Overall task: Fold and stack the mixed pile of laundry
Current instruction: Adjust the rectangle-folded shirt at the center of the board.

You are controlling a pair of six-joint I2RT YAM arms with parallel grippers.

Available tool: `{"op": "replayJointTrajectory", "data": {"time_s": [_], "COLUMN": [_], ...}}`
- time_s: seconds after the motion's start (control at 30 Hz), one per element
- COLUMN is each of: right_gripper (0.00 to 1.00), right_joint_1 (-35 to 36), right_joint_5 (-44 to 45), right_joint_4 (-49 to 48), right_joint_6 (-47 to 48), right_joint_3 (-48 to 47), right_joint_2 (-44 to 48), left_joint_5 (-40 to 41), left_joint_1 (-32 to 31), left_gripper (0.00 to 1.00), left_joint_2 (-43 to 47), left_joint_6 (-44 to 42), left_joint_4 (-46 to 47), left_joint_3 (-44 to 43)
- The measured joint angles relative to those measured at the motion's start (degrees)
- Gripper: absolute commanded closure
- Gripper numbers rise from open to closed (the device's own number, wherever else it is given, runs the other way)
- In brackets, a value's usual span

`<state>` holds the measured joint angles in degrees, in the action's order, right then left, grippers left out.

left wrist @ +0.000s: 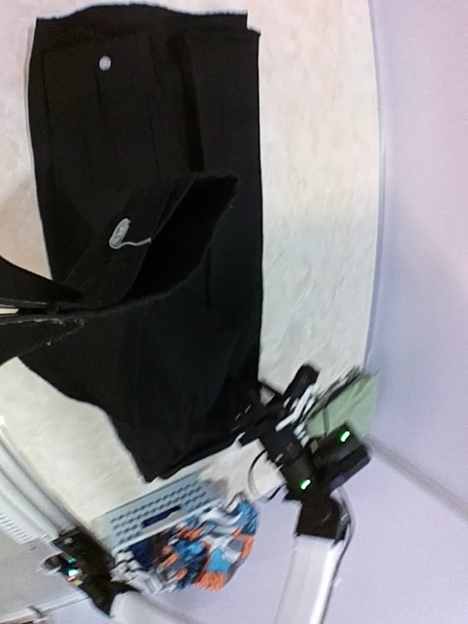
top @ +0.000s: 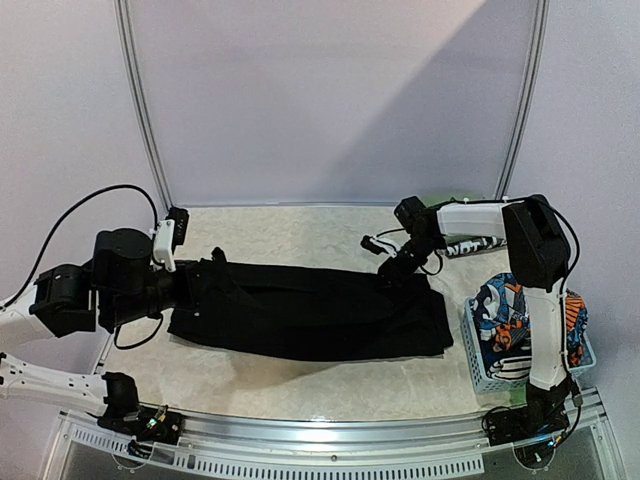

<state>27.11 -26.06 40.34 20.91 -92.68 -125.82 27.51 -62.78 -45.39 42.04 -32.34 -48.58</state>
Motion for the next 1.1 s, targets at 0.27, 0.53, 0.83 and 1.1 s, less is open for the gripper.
{"op": "replayJointTrajectory", "data": {"time_s": [0.27, 0.53, 0.83, 1.1], "right_gripper": [0.45, 0.29, 0.27, 0.29], "right_joint_1": [1.0, 1.0, 3.3, 8.1], "right_joint_5": [1.6, 0.1, -4.6, -3.3], "right_joint_4": [2.0, 4.6, 8.4, 10.1], "right_joint_6": [1.2, 1.4, 6.8, 10.0], "right_joint_3": [-0.5, -2.2, -10.0, -12.7], "right_joint_2": [-0.2, 0.0, 2.6, -0.3], "left_joint_5": [0.9, 9.0, 4.7, 3.4], "left_joint_1": [-4.5, -4.7, -5.0, -8.4], "left_gripper": [1.0, 1.0, 1.0, 1.0], "left_joint_2": [-4.7, -4.8, -6.0, -5.9], "left_joint_6": [0.2, -7.0, -10.2, -5.7], "left_joint_4": [-6.9, -12.9, -9.7, -8.2], "left_joint_3": [-4.3, -12.0, -8.5, -0.9]}}
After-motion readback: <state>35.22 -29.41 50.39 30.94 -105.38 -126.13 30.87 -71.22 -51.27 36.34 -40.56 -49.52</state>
